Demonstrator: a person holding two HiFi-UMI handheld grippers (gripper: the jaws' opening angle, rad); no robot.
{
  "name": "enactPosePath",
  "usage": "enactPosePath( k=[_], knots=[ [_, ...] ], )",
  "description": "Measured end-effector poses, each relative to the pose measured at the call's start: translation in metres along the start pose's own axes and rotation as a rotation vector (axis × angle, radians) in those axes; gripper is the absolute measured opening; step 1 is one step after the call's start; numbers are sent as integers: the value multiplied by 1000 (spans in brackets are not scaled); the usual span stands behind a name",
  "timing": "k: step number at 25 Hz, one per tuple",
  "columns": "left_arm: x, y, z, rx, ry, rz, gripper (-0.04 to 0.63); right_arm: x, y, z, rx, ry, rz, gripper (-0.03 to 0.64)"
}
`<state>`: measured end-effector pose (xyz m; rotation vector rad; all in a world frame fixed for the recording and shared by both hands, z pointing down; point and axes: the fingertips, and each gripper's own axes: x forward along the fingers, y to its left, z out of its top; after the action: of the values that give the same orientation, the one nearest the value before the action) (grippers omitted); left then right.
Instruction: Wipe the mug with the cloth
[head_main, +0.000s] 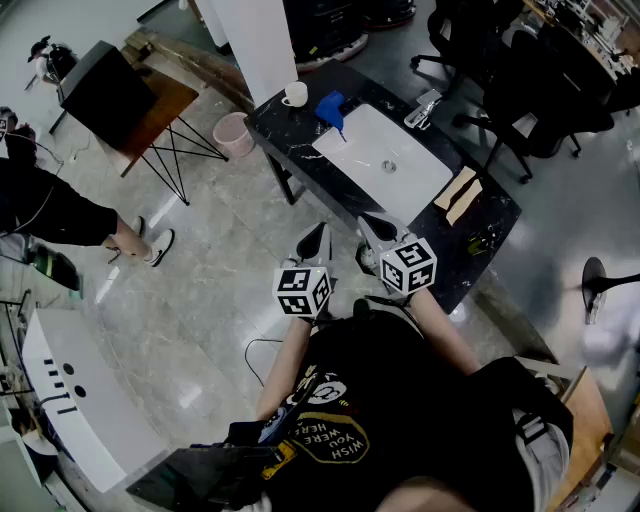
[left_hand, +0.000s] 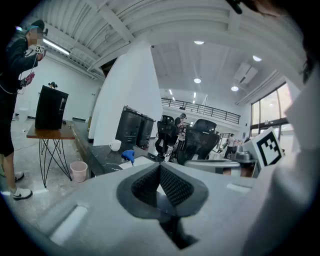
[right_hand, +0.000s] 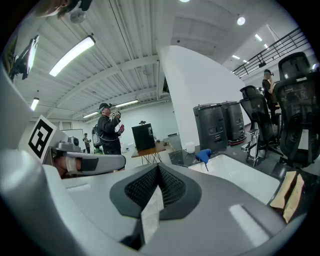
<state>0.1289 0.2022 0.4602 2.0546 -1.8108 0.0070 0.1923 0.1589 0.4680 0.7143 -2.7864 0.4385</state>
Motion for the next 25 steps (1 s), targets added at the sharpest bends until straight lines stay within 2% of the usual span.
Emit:
enactPosePath(
  k=[15, 22, 25],
  knots=[
    [-11, 22, 6, -12, -4, 2, 5, 16, 13, 4, -12, 5, -5, 2],
    [-17, 50, 1, -33, 12, -22, 5, 32, 15, -4, 15, 8, -56, 2],
    [-15, 74, -7, -64, 22, -25, 5, 46, 19, -14, 17, 35, -69, 2]
  ],
)
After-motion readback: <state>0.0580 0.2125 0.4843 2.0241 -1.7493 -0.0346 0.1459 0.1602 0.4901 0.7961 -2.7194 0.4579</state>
